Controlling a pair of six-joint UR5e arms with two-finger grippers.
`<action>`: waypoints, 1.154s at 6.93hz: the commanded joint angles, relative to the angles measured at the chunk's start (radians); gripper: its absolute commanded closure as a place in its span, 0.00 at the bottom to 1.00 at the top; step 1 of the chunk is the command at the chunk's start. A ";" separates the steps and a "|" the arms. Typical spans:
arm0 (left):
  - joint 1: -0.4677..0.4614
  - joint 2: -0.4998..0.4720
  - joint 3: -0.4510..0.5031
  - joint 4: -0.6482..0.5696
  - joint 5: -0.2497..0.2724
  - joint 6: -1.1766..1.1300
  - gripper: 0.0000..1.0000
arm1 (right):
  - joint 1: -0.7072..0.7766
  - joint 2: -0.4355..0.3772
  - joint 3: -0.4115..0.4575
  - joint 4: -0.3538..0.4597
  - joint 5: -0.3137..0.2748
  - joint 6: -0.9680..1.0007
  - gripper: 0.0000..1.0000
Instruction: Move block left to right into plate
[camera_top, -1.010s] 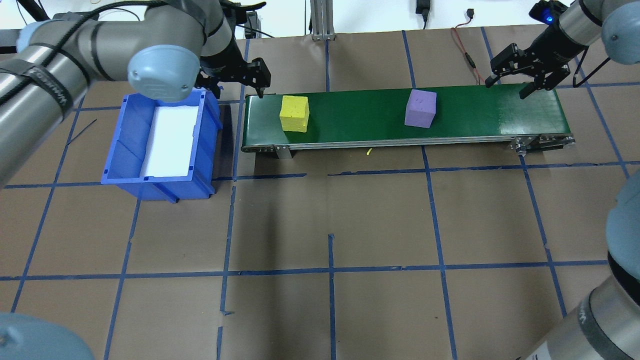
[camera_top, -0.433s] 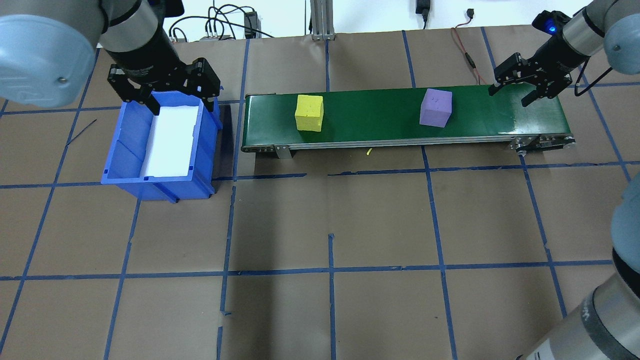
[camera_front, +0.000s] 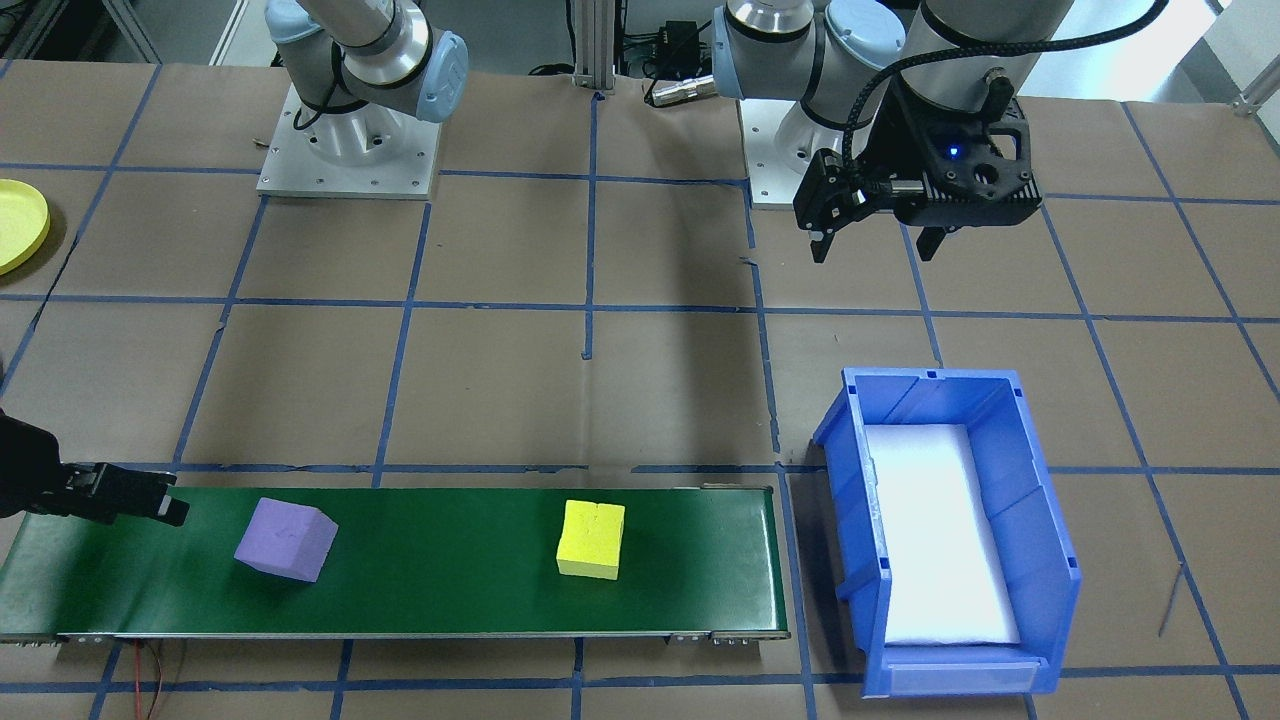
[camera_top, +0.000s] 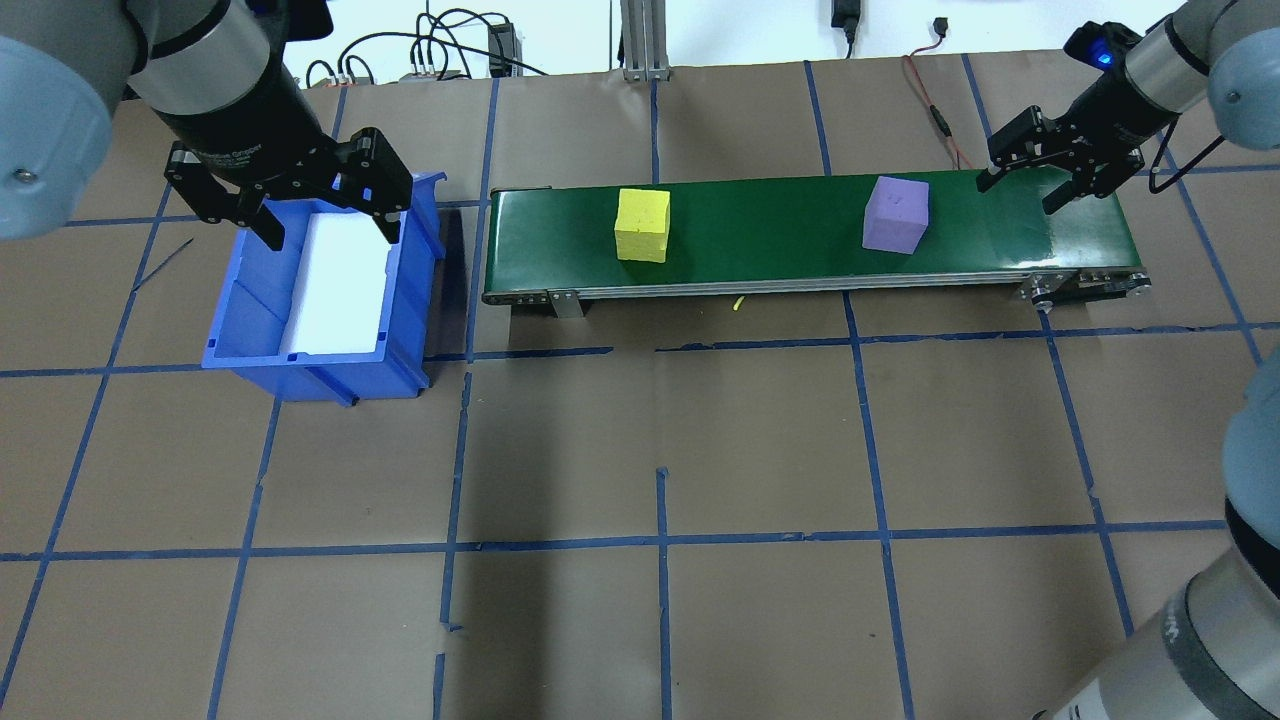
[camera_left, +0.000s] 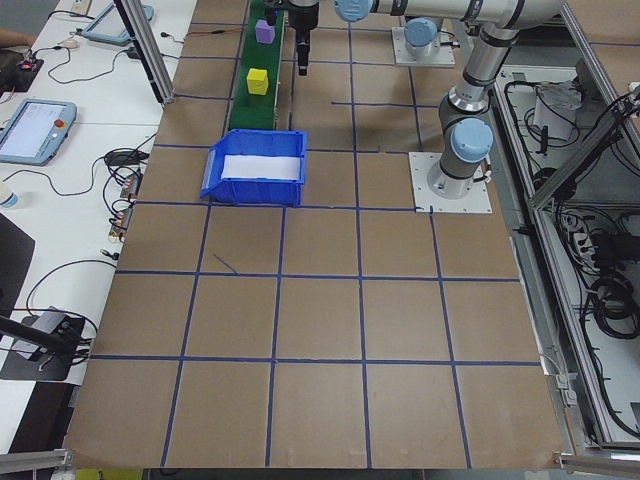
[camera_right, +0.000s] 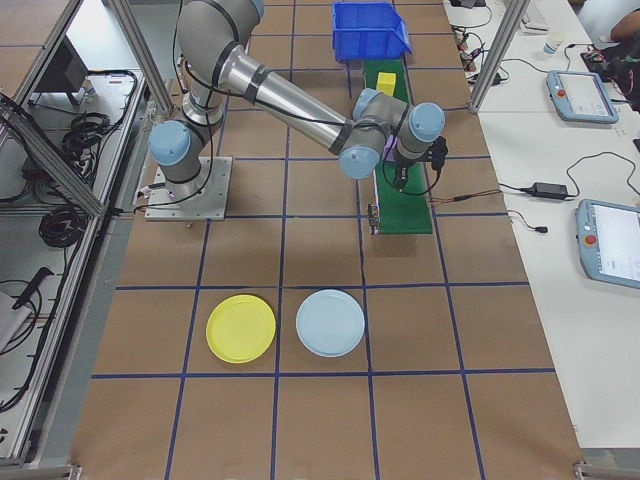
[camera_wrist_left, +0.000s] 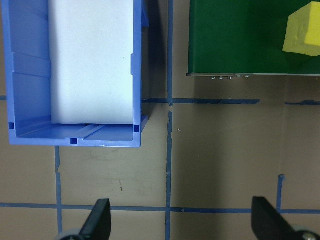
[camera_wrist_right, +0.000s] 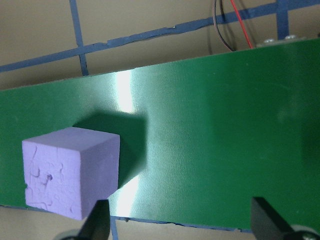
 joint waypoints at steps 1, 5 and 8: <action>-0.004 0.006 0.018 -0.005 0.017 0.000 0.00 | 0.000 0.001 0.007 0.000 0.000 -0.003 0.00; 0.038 0.017 0.027 -0.048 0.058 0.000 0.00 | 0.000 0.000 0.007 -0.002 0.000 0.000 0.00; 0.036 0.019 0.024 -0.046 0.054 -0.001 0.00 | 0.000 0.010 0.007 -0.017 0.031 -0.001 0.00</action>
